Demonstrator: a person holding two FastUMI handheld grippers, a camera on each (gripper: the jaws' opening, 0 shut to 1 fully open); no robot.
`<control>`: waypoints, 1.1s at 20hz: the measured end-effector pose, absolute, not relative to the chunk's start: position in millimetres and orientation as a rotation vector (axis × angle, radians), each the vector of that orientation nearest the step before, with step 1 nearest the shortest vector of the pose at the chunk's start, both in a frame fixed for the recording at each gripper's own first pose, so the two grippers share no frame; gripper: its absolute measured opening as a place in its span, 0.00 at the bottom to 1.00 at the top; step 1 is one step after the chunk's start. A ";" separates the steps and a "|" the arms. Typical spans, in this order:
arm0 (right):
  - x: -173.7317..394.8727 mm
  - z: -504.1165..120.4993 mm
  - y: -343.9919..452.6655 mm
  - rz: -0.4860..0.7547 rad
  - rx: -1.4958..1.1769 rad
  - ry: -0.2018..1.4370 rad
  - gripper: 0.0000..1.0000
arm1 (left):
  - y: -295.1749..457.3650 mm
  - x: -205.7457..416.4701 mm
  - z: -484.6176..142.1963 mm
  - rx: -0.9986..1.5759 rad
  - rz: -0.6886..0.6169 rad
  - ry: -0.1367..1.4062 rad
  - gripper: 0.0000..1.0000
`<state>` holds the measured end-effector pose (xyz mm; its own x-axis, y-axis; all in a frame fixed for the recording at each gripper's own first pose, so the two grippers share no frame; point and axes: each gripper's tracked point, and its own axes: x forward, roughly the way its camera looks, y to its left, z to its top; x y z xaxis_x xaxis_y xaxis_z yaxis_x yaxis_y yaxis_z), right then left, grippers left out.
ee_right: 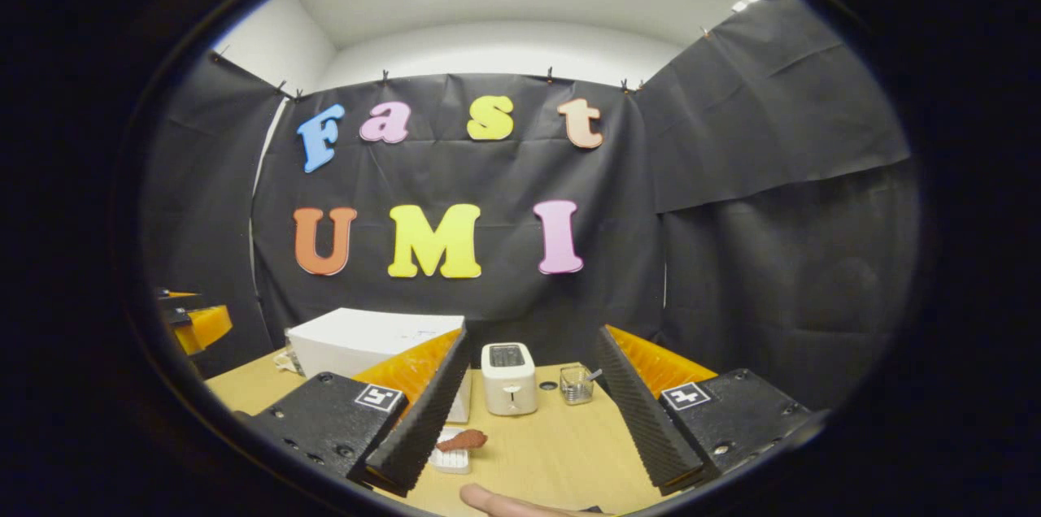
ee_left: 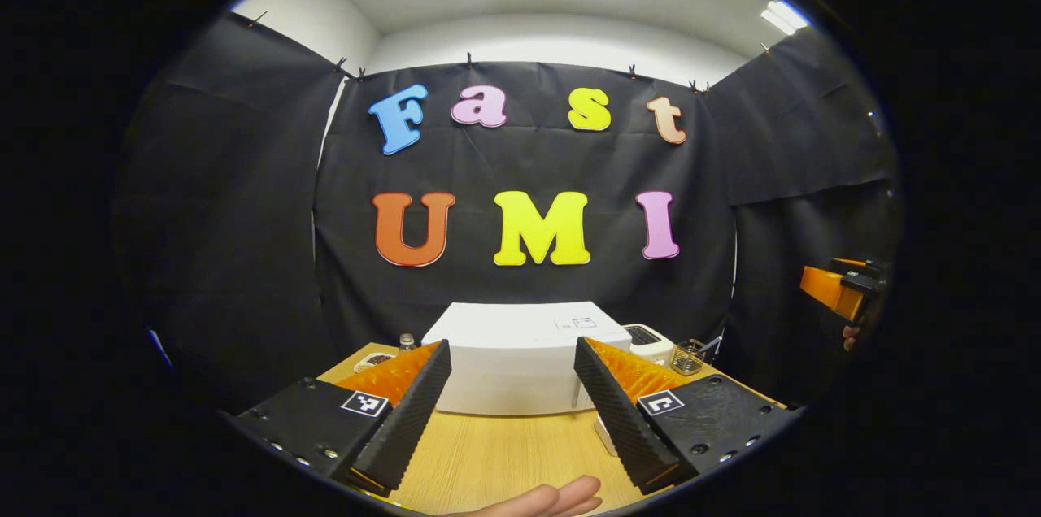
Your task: Open the microwave oven with the left hand, put the food in, and close the microwave oven.
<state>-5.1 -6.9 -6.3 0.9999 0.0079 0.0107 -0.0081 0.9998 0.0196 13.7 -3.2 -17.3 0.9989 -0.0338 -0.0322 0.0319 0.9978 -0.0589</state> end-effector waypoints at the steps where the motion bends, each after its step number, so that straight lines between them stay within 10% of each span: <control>1: -4.6 -6.6 -6.8 0.011 0.018 -0.011 1.00 | -4.0 16.6 -22.1 -0.050 -0.032 0.033 0.95; 22: 42.0 -34.0 -53.2 0.006 0.016 -0.037 0.91 | -129.0 191.4 -210.4 -0.098 -0.178 0.194 0.95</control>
